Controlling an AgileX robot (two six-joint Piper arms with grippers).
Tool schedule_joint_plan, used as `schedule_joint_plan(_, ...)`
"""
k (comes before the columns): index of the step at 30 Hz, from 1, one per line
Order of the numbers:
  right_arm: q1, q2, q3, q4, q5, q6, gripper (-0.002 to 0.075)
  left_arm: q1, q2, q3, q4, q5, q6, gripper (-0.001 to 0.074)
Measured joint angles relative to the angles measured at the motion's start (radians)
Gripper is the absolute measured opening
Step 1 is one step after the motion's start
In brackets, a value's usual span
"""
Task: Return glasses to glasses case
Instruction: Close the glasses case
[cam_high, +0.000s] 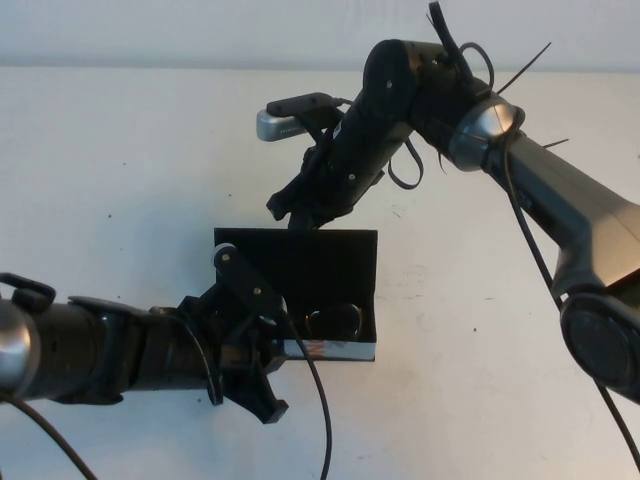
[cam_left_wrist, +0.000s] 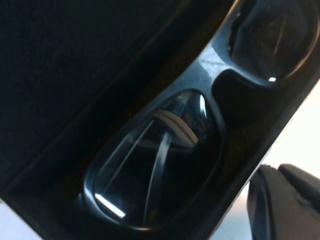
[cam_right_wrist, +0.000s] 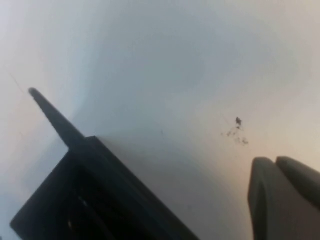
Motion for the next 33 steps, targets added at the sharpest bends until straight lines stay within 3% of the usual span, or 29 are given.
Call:
schedule_joint_plan(11, 0.005, -0.156, 0.192, 0.012, 0.000, 0.004, -0.0011, 0.000, 0.000, 0.000, 0.000, -0.012, 0.000, -0.0001)
schedule_joint_plan(22, 0.074, -0.225, 0.427, 0.039, -0.002, 0.000, -0.0011, 0.000, 0.000, 0.000, -0.002, -0.012, 0.000, -0.0001)
schedule_joint_plan(33, 0.078, -0.227, 0.465, 0.033, -0.011, 0.000, -0.0011, 0.000, -0.003, 0.000, 0.000, -0.014, -0.002, -0.0001)
